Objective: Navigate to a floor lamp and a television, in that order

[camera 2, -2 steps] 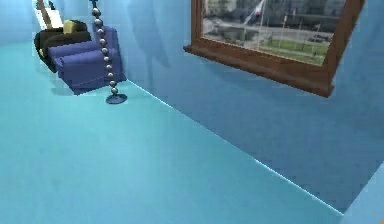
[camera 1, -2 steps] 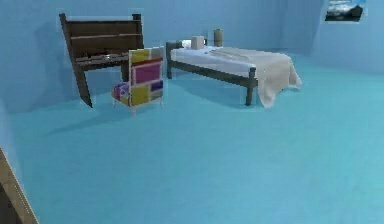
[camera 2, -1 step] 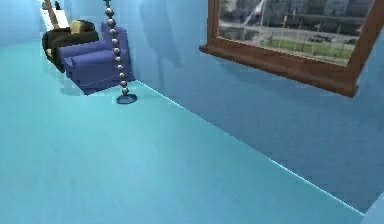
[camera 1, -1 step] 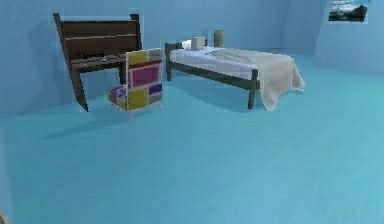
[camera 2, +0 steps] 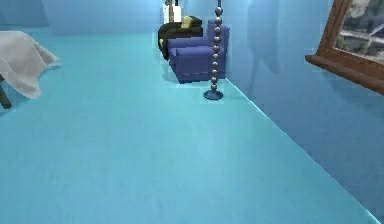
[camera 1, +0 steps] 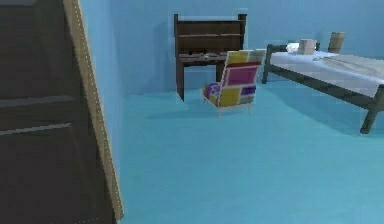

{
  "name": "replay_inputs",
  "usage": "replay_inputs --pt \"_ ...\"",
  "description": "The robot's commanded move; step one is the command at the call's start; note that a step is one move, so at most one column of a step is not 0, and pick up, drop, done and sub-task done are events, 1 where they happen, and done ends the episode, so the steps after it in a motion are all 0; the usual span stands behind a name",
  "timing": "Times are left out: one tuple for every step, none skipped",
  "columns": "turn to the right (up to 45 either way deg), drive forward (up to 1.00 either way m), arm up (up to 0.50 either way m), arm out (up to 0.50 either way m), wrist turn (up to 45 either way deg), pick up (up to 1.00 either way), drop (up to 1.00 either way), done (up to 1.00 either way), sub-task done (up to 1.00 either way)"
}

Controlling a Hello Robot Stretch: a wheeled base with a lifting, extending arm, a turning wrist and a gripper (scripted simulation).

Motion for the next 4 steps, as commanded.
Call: replay_inputs --pt "0.0 0.15 0.00 0.00 0.0 0.00 0.00 0.00 0.00" --pt "-45.0 0.00 0.00 0.00 0.0 0.00 0.00 0.00 0.00" --pt "-42.0 0.00 0.00 0.00 0.0 0.00 0.00 0.00 0.00" --pt "0.0 1.00 0.00 0.00 0.0 0.00 0.00 0.00 0.00"
